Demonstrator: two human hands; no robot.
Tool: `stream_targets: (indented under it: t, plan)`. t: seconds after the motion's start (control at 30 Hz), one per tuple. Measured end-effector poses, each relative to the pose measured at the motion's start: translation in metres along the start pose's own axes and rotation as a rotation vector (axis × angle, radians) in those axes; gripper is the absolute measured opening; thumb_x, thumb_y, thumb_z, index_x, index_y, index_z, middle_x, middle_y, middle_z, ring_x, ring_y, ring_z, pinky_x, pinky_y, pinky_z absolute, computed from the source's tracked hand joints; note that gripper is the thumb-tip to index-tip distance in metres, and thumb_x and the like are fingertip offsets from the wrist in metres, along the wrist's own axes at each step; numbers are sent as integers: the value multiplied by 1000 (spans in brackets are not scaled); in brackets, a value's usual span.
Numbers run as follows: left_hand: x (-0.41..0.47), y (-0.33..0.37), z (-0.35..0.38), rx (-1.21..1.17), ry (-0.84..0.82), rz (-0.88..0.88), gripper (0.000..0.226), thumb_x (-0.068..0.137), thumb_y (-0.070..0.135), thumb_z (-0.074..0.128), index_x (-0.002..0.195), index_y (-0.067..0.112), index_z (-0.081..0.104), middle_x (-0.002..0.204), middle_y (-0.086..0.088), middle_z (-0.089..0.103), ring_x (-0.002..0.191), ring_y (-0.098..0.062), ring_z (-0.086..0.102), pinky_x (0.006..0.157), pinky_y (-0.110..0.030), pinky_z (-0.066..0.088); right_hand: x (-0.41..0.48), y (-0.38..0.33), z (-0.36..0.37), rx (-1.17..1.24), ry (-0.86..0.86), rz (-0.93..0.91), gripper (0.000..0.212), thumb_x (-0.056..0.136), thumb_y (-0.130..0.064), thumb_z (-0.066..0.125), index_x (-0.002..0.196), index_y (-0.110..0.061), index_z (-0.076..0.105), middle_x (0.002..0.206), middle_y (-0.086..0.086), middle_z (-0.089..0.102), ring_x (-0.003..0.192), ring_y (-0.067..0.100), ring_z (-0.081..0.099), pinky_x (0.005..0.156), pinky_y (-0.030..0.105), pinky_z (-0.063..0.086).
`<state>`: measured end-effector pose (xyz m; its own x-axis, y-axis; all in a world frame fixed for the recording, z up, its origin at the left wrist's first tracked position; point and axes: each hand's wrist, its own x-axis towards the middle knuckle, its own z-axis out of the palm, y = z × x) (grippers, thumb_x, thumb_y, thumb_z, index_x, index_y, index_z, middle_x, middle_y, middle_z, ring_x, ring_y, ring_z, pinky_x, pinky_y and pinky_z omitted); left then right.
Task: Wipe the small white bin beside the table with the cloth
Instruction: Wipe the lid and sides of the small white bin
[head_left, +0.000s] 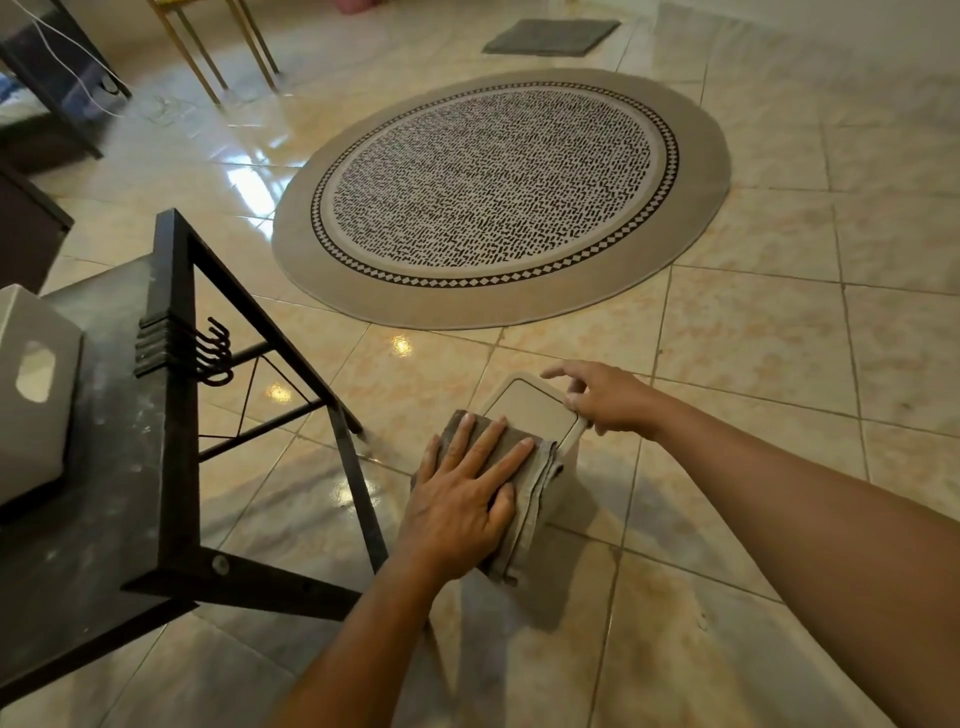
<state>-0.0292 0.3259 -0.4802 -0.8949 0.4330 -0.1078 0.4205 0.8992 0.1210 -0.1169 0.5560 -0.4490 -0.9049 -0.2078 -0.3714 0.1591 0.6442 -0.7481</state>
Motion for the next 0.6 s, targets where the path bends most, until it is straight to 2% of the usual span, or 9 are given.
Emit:
stream_targets:
  t: [0.13, 0.27, 0.4, 0.6]
  plan:
    - [9, -3, -5, -28, -8, -117, 54, 101, 49, 7, 151, 50, -14, 161, 13, -21, 146, -15, -31, 121, -46, -13, -8, 11, -9, 131, -184, 36, 68, 94, 1, 56, 150, -32, 37, 93, 9, 59, 73, 17, 63, 61, 26, 54]
    - [16, 1, -3, -63, -8, -204, 55, 101, 46, 7, 152, 44, -14, 164, 9, -18, 147, -17, -28, 122, -47, -8, -10, 13, -11, 189, -338, 102, 88, 88, 7, 63, 152, -42, 29, 76, 4, 55, 68, 15, 63, 65, 30, 54]
    - [18, 7, -5, -94, 8, -248, 57, 98, 47, 3, 153, 41, -10, 163, 8, -17, 148, -18, -26, 123, -47, -6, -13, 11, -8, 264, -321, 98, 88, 86, 14, 61, 152, -37, 30, 73, 5, 48, 67, 14, 56, 65, 32, 58]
    - [31, 6, -1, -128, 64, -383, 56, 104, 41, 14, 156, 36, -6, 166, 3, -13, 150, -21, -20, 123, -50, -4, -21, 6, 10, 383, -217, 107, 85, 87, 17, 57, 150, -33, 32, 75, 5, 46, 64, 12, 53, 72, 42, 63]
